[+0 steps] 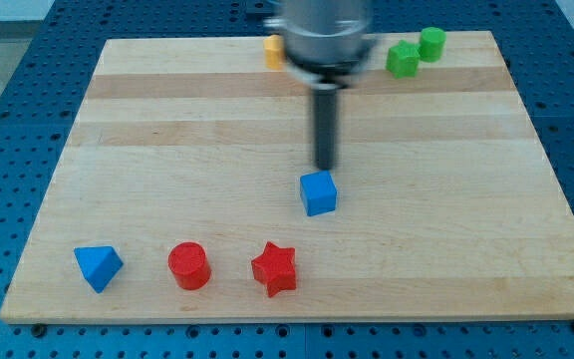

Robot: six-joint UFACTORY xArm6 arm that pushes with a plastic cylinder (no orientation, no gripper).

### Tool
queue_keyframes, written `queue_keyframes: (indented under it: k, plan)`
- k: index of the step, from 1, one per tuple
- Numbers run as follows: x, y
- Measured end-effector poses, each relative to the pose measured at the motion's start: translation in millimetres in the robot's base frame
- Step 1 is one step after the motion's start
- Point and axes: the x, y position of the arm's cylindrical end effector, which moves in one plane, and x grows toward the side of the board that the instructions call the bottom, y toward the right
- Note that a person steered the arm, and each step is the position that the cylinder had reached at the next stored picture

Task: Slide the green star and cube diagonal to each other

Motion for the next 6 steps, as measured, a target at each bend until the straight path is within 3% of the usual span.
queue_keyframes:
  k: [1,2,3,4,6]
  plan:
    - [-41,113]
    - [-119,155]
    - [-195,152]
    - [-224,150]
    - [-166,20]
